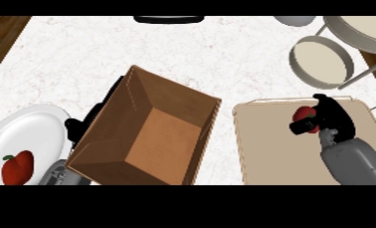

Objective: Pick the tomato from the tray and place it in the tiered basket

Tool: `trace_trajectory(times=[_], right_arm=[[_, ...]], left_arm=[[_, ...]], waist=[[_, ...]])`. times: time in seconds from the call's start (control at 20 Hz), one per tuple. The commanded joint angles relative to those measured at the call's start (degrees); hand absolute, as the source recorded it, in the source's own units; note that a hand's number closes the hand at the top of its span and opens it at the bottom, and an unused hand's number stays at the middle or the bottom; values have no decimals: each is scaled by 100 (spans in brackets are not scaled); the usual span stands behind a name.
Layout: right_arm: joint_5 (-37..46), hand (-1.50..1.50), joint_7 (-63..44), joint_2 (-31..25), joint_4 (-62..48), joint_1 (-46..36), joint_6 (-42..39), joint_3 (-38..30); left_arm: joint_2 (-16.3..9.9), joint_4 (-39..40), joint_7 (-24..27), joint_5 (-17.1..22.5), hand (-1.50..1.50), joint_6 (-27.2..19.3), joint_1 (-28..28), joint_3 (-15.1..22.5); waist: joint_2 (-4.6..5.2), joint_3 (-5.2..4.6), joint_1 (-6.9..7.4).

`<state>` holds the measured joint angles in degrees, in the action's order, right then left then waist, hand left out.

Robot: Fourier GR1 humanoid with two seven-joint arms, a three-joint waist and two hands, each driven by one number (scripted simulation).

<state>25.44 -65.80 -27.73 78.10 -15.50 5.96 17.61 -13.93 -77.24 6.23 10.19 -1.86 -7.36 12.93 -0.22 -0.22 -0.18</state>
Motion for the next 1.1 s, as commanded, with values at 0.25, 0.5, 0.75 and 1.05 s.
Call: trace_trajectory(times=[0.25, 0.5, 0.75, 1.05], right_arm=[[1011, 150, 16, 660, -577, -84, 480, -342], [1284, 150, 66, 598, -482, -190, 172, -724], [1783, 150, -1059, 106, 377, 1322, 493, -1161], [2489, 150, -1178, 161, 1868, 2169, 1197, -1942]], left_arm=[[295, -10, 11, -309, 0, 2, 68, -56], [183, -446, -116, -394, 0, 109, 326, -184], [135, -93, -131, -202, 0, 52, 172, -400], [0, -266, -235, -77, 0, 141, 272, -529]], waist=[[24, 22, 28], [17, 22, 41], [-82, -5, -410], [-118, -6, -419]])
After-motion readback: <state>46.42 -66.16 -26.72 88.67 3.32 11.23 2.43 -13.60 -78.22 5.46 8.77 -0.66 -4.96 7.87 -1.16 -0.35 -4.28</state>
